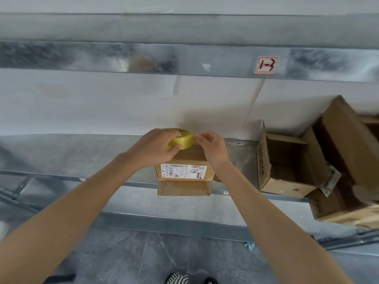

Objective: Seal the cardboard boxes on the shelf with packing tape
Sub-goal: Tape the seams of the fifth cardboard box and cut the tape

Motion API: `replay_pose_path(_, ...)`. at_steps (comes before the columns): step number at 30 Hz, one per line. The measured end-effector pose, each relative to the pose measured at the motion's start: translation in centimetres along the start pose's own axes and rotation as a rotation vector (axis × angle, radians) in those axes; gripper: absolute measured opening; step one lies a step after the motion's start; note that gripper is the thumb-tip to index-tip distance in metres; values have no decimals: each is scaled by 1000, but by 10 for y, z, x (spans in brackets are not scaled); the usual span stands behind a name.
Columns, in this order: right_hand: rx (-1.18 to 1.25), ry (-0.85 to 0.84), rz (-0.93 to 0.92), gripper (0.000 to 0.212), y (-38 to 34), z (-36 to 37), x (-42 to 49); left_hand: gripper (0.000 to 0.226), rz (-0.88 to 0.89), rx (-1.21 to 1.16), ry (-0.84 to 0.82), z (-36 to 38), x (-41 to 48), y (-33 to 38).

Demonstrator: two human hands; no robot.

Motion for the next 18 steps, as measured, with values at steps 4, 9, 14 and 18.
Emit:
replay_pose_path(4, -57, 17, -18, 21, 1, -1, 1, 14, -68, 20, -98, -13, 13, 0)
replay_pose_path(9, -60, 4, 18, 18, 2, -4, 2, 24, -164, 118, -234, -27, 33, -9)
replay_pose_path(14, 10, 49, 52, 19, 3, -15, 6, 48, -255, -48, -273, -29, 40, -17)
replay_pose_path(18, 54, 71, 67, 19, 2, -19, 7, 43, -356, -325, -161, -33, 29, -29)
Point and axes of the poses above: each hand's wrist, its own x-axis towards the middle knuckle, its own z-axis out of the palm, y = z × x, the point moved 4 cm from there along x, towards the middle knuckle, and after that the axes turned 1 degree about -z, right-handed, at the moved point
